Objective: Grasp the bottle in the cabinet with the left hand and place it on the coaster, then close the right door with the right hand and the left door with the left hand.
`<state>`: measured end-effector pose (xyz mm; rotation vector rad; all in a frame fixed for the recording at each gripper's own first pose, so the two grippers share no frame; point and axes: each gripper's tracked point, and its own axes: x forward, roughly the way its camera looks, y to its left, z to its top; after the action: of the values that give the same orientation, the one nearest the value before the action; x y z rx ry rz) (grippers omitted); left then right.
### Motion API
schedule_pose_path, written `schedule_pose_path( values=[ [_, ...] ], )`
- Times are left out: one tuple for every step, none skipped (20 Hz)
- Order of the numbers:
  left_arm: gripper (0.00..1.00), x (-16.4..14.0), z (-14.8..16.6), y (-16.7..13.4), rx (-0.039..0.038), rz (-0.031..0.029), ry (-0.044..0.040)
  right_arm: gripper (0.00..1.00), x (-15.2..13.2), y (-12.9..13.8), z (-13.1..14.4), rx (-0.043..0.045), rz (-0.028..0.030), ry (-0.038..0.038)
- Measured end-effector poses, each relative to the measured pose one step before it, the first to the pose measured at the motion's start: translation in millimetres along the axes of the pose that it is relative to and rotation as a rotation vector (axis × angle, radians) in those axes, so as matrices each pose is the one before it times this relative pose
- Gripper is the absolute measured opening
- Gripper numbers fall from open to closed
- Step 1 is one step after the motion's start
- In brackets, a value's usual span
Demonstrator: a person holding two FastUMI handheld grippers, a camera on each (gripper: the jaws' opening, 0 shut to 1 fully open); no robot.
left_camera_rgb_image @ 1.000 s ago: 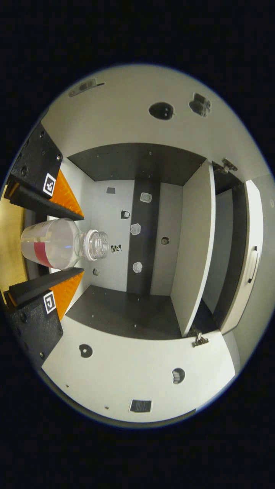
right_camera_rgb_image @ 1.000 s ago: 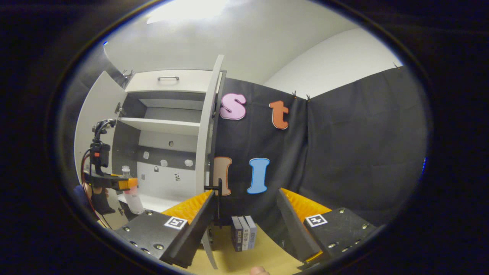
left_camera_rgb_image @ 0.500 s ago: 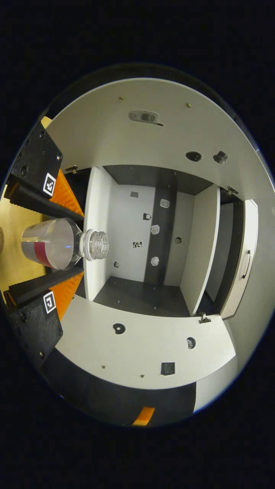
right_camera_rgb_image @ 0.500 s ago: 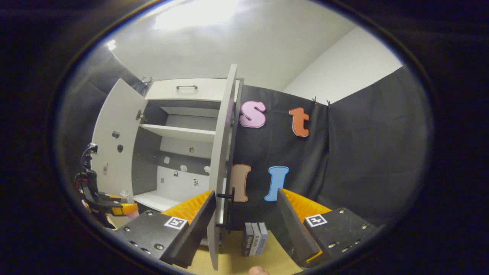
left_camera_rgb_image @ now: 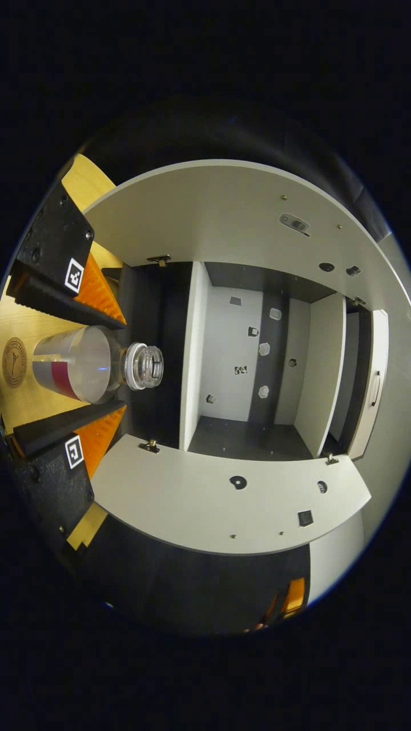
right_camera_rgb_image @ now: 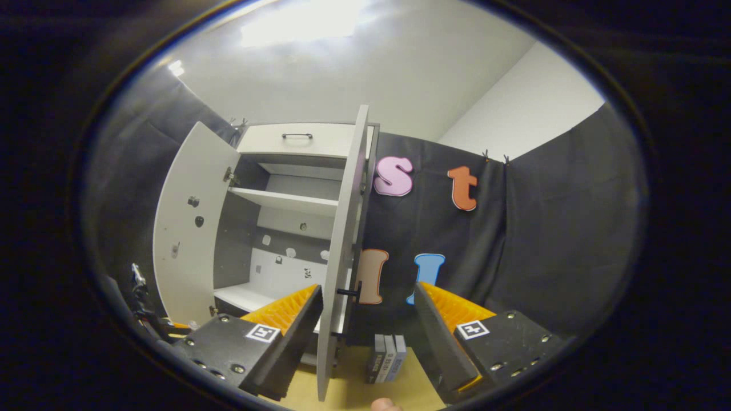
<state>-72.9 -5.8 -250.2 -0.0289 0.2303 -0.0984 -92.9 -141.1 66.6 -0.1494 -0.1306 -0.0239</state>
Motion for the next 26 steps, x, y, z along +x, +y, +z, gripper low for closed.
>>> schedule_pose_path(
  values=[
    [0.76, 1.04, -15.31, -2.00, 0.00314, 0.00041, 0.02303, 0.96, -0.32, -1.40, 0.95, -0.00391, -0.00119, -0.00272],
    [0.76, 0.48, -12.46, -1.53, -0.00070, -0.00172, 0.01354, 0.96, -1.10, -0.83, 1.90, -0.00250, 0.00149, -0.00279],
    [0.76, 1.69, -10.26, -2.25, -0.00258, -0.00226, 0.00050, 0.96, 0.07, -0.65, 0.51, -0.00363, 0.00172, -0.00268],
    [0.76, 2.38, -11.95, -0.72, -0.00358, -0.00028, 0.00355, 0.94, -0.40, -1.44, 1.10, -0.00571, 0.00000, -0.00223],
    [0.76, 2.56, -12.19, -1.10, -0.00272, -0.00103, 0.00735, 0.94, -0.27, -2.00, 0.86, -0.00709, -0.00097, -0.00296],
    [0.76, 2.68, -12.61, -1.56, -0.00252, -0.00086, 0.01876, 0.94, -0.19, -1.60, 0.55, -0.00779, -0.00189, -0.00134],
    [0.75, 2.03, -13.67, -0.35, -0.00635, 0.00300, 0.02828, 0.94, -0.32, -0.87, -0.90, -0.00789, -0.00256, 0.00075],
    [0.76, 1.50, -10.47, 0.79, -0.00678, 0.00463, 0.02050, 0.94, -0.45, -0.54, -0.32, -0.00687, -0.00149, 0.00159],
    [0.76, 1.00, -6.87, 0.17, -0.00590, 0.00443, 0.00920, 0.94, 0.15, -0.67, 0.02, -0.00554, -0.00084, 0.00062],
    [0.76, 1.67, -6.51, -1.23, -0.00512, 0.00013, 0.00650, 0.94, 0.80, -1.14, 0.06, -0.00422, -0.00082, -0.00003],
    [0.76, 1.85, -7.14, -0.52, -0.00631, -0.00243, 0.01199, 0.96, 0.40, -0.08, -0.45, -0.00322, 0.00119, 0.00017],
    [0.76, 0.82, -7.29, 0.61, -0.00392, 0.00283, 0.01152, 0.94, 1.47, 0.42, 0.76, -0.00343, 0.00205, 0.00010],
    [0.76, 1.26, -5.56, 1.89, -0.00459, 0.00716, 0.00748, 0.96, 0.95, -0.57, 0.49, -0.00396, 0.00084, -0.00055],
    [0.76, 0.46, -5.37, 1.87, -0.00557, 0.00950, 0.00609, 0.96, 1.65, -0.44, 0.39, -0.00267, 0.00096, -0.00032],
    [0.79, 0.98, -5.18, 2.34, -0.00335, 0.00943, 0.00940, 0.96, 0.65, 0.04, -1.18, -0.00060, 0.00249, 0.00182],
    [0.76, -0.47, -6.22, 0.98, -0.00031, 0.00792, 0.01537, 0.96, 0.96, 0.73, 0.12, 0.00395, 0.00422, 0.00187],
    [0.77, 0.31, 6.04, 0.25, -0.00079, 0.00141, -0.02932, 0.96, 0.41, 0.45, -0.98, 0.00487, 0.00470, 0.00327],
    [0.77, -0.28, 0.67, -1.14, -0.00192, -0.00142, -0.00636, 0.96, 1.69, -0.16, 0.03, 0.00268, 0.00140, 0.00239],
    [0.76, 1.72, -3.87, 0.89, 0.00621, 0.00298, 0.01826, 0.96, 0.34, -0.75, -1.08, 0.00014, -0.00062, 0.00344],
    [0.76, -0.19, 0.58, -0.97, 0.00207, -0.00427, -0.00936, 0.96, 0.44, -0.33, -0.69, -0.00033, -0.00053, 0.00158],
    [0.77, -1.72, 0.77, -1.71, 0.00959, 0.00104, 0.00217, 0.96, 0.05, 0.16, -0.54, -0.00120, -0.00072, 0.00091],
    [0.78, -0.59, -0.91, -0.69, 0.01669, 0.00152, 0.00138, 0.96, -0.35, 0.14, 0.36, -0.00186, -0.00093, -0.00159],
    [0.78, -1.20, 0.85, -2.27, 0.02049, -0.00270, -0.00232, 0.96, 0.13, 0.94, -0.27, -0.00211, -0.00004, 0.00029],
    [0.78, -0.95, -0.05, -1.56, 0.02100, -0.00454, 0.00575, 0.94, -0.02, 1.51, -0.92, -0.00047, 0.00114, 0.00207],
    [0.78, -1.68, 1.97, -1.46, 0.01664, -0.00523, 0.00014, 0.94, 0.79, 1.33, -1.46, 0.00206, 0.00155, 0.00271],
    [0.78, -2.54, 3.58, -0.57, 0.01396, -0.00433, -0.00572, 0.94, 0.59, 1.48, -0.84, 0.00432, 0.00225, 0.00286]
  ],
)
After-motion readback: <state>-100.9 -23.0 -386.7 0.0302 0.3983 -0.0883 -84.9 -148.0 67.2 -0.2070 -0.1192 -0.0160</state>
